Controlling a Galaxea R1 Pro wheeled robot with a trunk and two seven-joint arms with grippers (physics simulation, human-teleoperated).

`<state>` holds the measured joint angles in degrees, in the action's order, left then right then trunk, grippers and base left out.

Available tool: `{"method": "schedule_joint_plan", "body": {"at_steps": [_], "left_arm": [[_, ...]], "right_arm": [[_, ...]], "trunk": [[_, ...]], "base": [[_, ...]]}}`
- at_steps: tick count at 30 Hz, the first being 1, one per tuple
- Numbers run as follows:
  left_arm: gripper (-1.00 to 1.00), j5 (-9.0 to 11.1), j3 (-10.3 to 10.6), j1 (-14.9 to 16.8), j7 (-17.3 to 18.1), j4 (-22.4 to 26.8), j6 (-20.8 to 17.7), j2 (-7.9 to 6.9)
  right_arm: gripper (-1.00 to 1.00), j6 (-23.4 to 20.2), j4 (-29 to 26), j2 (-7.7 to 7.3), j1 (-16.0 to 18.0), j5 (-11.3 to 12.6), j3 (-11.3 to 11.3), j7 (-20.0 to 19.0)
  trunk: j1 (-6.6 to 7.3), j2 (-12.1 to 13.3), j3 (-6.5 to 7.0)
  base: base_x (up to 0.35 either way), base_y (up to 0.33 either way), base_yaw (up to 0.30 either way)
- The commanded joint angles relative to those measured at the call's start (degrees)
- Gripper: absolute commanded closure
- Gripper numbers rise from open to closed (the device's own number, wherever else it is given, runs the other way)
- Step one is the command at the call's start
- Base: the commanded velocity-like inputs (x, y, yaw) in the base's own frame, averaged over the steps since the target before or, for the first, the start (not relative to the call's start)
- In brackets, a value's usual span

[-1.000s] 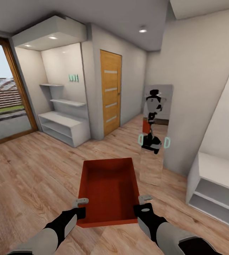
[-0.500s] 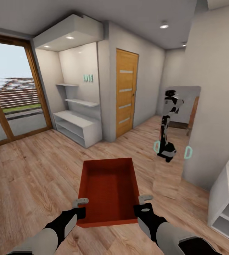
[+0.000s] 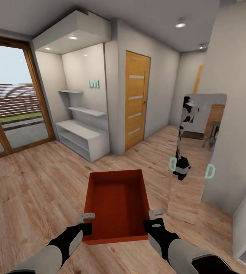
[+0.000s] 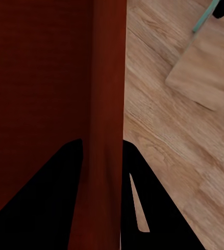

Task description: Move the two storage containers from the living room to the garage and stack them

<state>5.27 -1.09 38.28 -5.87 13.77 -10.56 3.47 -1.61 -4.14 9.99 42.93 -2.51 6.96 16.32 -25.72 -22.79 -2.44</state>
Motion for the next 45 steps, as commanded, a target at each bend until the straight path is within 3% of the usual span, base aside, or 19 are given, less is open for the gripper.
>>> {"method": "schedule_joint_plan", "body": {"at_steps": [1,45], "left_arm": [[1.0,0.71,-0.68,0.04,-0.46,1.17,-0.34,-2.85],[1.0,0.71,-0.68,0.04,-0.46,1.17,-0.34,-2.85]], "right_arm": [[1.0,-0.15,0.25,0.01,0.05,0.32,-0.72,0.65],[1.0,-0.16,0.24,0.01,0.05,0.32,-0.72,0.68]], "trunk": [[-0.07,-0.13,-0.13],[-0.07,-0.13,-0.13]], "base": [[0.321,0.0,0.0],[0.321,0.0,0.0]]}}
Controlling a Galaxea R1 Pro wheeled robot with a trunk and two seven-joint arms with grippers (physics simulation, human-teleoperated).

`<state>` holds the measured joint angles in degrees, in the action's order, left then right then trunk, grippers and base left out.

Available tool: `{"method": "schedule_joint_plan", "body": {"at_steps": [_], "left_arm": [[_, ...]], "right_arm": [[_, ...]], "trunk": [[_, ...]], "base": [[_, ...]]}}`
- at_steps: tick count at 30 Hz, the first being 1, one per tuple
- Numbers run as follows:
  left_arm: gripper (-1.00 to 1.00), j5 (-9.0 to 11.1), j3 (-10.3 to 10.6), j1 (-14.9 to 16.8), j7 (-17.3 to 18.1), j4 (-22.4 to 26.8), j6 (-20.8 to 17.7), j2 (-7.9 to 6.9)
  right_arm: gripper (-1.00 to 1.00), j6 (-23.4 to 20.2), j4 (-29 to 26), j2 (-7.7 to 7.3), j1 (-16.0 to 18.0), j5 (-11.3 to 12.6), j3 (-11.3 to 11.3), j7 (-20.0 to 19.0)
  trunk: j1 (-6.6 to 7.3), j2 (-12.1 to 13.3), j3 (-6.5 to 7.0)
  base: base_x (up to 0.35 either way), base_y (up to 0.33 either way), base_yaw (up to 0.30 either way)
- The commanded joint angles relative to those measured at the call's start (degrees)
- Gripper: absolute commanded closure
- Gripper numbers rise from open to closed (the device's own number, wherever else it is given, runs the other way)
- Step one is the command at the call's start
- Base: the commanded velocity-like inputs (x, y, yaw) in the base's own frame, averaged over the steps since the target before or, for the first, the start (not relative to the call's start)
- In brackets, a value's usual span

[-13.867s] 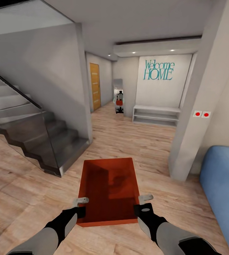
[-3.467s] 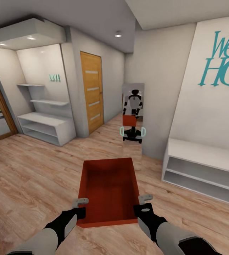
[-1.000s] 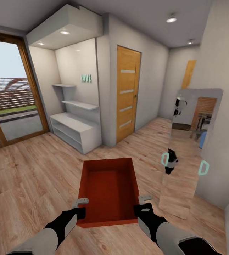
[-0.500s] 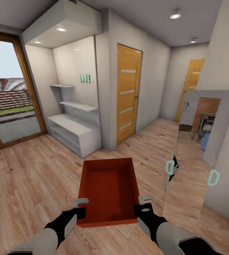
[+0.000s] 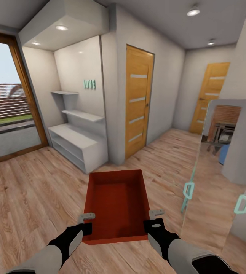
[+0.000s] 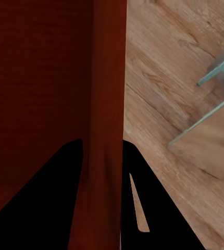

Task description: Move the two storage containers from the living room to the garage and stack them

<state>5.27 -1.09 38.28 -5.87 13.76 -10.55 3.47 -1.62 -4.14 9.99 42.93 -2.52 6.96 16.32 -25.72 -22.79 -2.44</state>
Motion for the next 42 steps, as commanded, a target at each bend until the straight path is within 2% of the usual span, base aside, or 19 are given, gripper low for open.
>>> {"method": "schedule_joint_plan", "body": {"at_steps": [1,42], "left_arm": [[1.0,0.7,-0.69,0.04,-0.46,1.18,-0.35,-2.85],[1.0,0.7,-0.71,0.04,-0.46,1.18,-0.35,-2.94]], "right_arm": [[1.0,-0.15,0.25,0.01,0.05,0.32,-0.72,0.69],[1.0,-0.14,0.23,0.01,0.05,0.32,-0.72,0.66]], "trunk": [[-0.07,-0.13,-0.13],[-0.07,-0.13,-0.13]], "base": [[0.321,0.0,0.0],[0.322,0.0,0.0]]}}
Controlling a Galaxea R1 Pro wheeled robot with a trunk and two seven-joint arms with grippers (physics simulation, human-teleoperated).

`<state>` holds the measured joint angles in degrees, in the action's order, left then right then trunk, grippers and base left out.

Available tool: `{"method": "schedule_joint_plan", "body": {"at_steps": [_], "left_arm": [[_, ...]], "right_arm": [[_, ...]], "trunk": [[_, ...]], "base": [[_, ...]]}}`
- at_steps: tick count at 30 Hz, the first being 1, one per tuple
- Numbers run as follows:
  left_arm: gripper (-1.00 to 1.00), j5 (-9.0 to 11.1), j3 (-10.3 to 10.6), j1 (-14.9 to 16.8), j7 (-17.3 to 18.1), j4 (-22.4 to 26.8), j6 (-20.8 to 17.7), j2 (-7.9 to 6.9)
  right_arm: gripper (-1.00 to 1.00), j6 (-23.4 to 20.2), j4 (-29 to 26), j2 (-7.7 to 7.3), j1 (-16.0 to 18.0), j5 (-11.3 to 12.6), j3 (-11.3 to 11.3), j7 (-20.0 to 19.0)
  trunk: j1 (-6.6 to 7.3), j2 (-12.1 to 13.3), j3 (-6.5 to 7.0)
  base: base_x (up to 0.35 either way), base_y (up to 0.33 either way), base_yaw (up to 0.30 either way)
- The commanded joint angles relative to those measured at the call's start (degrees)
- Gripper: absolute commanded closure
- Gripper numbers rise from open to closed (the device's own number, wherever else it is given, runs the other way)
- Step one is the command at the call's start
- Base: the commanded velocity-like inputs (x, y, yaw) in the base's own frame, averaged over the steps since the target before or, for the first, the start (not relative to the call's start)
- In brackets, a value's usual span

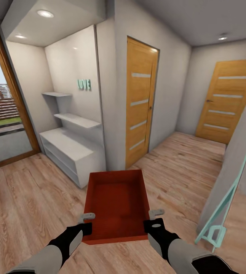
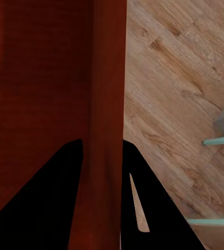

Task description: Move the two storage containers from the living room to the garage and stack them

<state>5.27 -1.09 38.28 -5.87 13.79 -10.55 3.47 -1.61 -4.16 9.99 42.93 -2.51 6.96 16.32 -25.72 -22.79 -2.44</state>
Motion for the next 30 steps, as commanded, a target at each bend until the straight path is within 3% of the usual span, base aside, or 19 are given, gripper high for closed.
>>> {"method": "schedule_joint_plan", "body": {"at_steps": [1,22,30], "left_arm": [[1.0,0.71,-0.72,0.04,-0.46,1.15,-0.35,-2.94],[1.0,0.71,-0.67,0.04,-0.46,1.15,-0.35,-2.94],[1.0,0.71,-0.67,0.04,-0.46,1.15,-0.35,-2.94]], "right_arm": [[1.0,-0.15,0.26,0.01,0.04,0.32,-0.72,0.67],[1.0,-0.15,0.23,0.01,0.04,0.39,-0.72,0.67],[1.0,-0.23,0.24,0.01,0.04,0.66,-0.78,0.72]], "trunk": [[-0.07,-0.13,-0.13],[-0.07,-0.13,-0.13],[-0.07,-0.13,-0.13]], "base": [[0.322,0.0,0.0],[0.322,0.0,-0.001],[0.322,0.0,-0.187]]}}
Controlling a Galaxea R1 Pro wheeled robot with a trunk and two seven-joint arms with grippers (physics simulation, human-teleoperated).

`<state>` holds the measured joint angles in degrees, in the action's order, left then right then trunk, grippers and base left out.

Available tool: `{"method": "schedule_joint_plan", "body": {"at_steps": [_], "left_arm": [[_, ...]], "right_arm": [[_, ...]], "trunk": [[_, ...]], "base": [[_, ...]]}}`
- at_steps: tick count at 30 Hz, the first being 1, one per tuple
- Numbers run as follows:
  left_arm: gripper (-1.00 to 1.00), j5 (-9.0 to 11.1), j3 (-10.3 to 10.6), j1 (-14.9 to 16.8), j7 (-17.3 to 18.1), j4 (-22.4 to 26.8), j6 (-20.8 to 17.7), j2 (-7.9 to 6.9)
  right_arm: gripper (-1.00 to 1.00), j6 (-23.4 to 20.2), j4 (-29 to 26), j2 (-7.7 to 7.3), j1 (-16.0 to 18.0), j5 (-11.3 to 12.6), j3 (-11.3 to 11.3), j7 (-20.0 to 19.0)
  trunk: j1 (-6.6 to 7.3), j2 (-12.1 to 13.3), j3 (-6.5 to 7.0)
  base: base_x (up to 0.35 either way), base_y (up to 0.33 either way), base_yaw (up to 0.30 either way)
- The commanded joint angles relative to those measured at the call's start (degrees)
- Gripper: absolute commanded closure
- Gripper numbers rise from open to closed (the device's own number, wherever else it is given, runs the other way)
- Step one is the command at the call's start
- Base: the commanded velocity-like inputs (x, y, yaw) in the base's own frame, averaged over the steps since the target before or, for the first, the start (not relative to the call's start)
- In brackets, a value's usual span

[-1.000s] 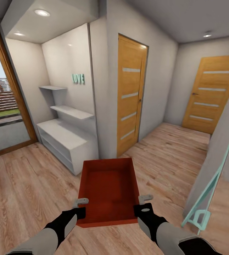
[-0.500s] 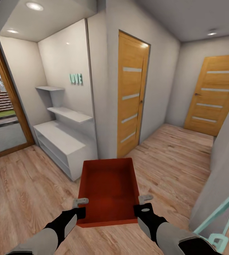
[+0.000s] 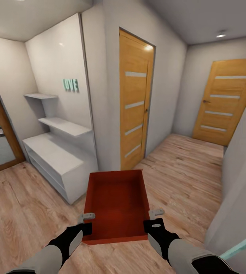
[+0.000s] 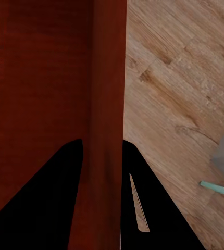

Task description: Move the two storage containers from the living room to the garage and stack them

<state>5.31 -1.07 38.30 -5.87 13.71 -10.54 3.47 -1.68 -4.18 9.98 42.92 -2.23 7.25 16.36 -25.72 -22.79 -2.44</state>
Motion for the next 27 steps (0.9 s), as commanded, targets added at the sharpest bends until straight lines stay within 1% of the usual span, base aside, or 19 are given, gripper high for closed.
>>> {"method": "schedule_joint_plan", "body": {"at_steps": [1,12,27], "left_arm": [[1.0,0.67,-0.7,0.02,-0.46,1.23,-0.36,-2.94],[1.0,0.67,-0.69,0.02,-0.46,1.23,-0.36,-2.94],[1.0,0.67,-0.72,0.02,-0.46,1.23,-0.36,-2.94]], "right_arm": [[1.0,-0.16,0.28,0.02,0.06,0.38,-1.08,0.69],[1.0,-0.13,0.25,0.02,0.06,0.39,-1.02,0.68],[1.0,-0.15,0.27,0.02,0.06,0.39,-1.07,0.67]], "trunk": [[-0.07,-0.13,-0.13],[-0.07,-0.13,-0.13],[-0.07,-0.13,-0.13]], "base": [[0.322,0.0,-0.235],[0.322,0.0,-0.223],[0.322,0.0,-0.01]]}}
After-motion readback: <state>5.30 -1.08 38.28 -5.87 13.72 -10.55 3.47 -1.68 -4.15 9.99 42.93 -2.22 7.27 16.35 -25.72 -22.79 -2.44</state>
